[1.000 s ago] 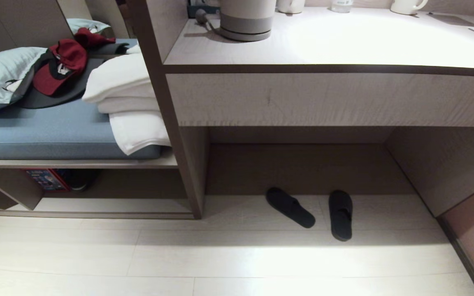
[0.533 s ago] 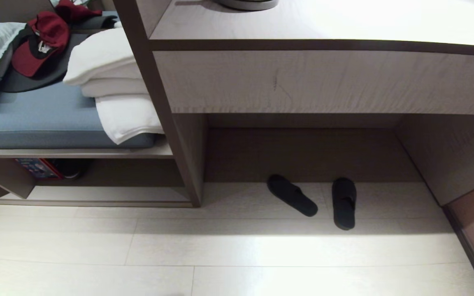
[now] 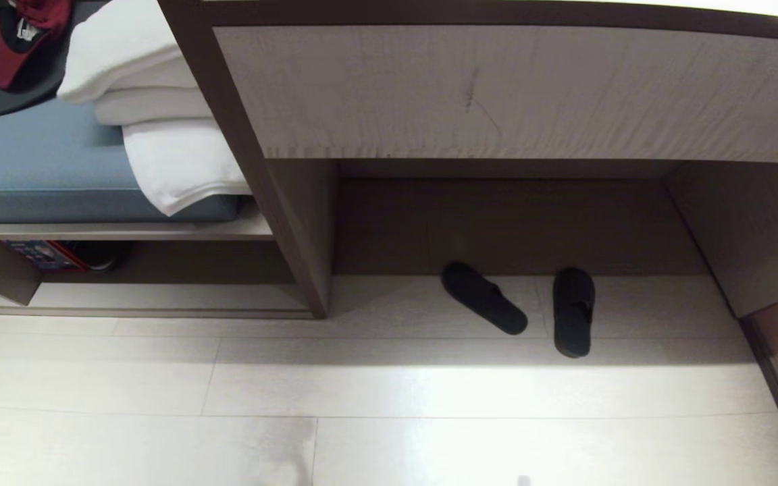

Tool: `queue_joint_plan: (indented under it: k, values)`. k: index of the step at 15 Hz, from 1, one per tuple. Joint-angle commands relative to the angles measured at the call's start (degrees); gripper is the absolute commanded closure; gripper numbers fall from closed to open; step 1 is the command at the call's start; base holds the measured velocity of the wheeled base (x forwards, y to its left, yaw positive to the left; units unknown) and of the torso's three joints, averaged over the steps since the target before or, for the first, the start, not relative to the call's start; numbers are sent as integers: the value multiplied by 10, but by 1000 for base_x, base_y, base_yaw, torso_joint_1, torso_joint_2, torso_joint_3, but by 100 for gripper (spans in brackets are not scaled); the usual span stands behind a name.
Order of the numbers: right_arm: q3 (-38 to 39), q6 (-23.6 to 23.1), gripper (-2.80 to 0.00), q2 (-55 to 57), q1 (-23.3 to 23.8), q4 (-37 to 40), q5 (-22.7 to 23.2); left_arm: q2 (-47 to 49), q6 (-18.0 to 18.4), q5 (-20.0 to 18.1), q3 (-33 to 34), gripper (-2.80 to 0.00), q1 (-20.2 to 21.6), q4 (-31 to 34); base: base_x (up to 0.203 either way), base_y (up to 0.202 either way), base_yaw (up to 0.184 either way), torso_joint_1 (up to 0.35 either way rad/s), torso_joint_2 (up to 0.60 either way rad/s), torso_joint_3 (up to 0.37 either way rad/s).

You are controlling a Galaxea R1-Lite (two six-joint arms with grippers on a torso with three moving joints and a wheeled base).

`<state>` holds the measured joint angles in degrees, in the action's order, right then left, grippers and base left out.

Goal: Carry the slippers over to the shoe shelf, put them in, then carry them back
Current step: Pick up the slippers on the floor

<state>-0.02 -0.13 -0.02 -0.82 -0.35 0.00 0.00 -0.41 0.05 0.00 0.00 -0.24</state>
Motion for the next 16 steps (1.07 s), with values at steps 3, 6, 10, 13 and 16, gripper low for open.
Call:
queue_joint_plan:
  k: [3, 6, 10, 13, 16]
  values:
    - [1, 0, 0, 0, 0, 0, 0, 1, 0, 0, 0, 0, 0, 0, 0, 0, 0, 4, 2, -197]
    - [1, 0, 0, 0, 0, 0, 0, 1, 0, 0, 0, 0, 0, 0, 0, 0, 0, 4, 4, -200]
    - [1, 0, 0, 0, 0, 0, 0, 1, 0, 0, 0, 0, 0, 0, 0, 0, 0, 1, 2, -198]
    - [1, 0, 0, 0, 0, 0, 0, 1, 0, 0, 0, 0, 0, 0, 0, 0, 0, 0, 3, -199]
    - [1, 0, 0, 0, 0, 0, 0, 0, 0, 0, 0, 0, 0, 0, 0, 0, 0, 1, 1, -198]
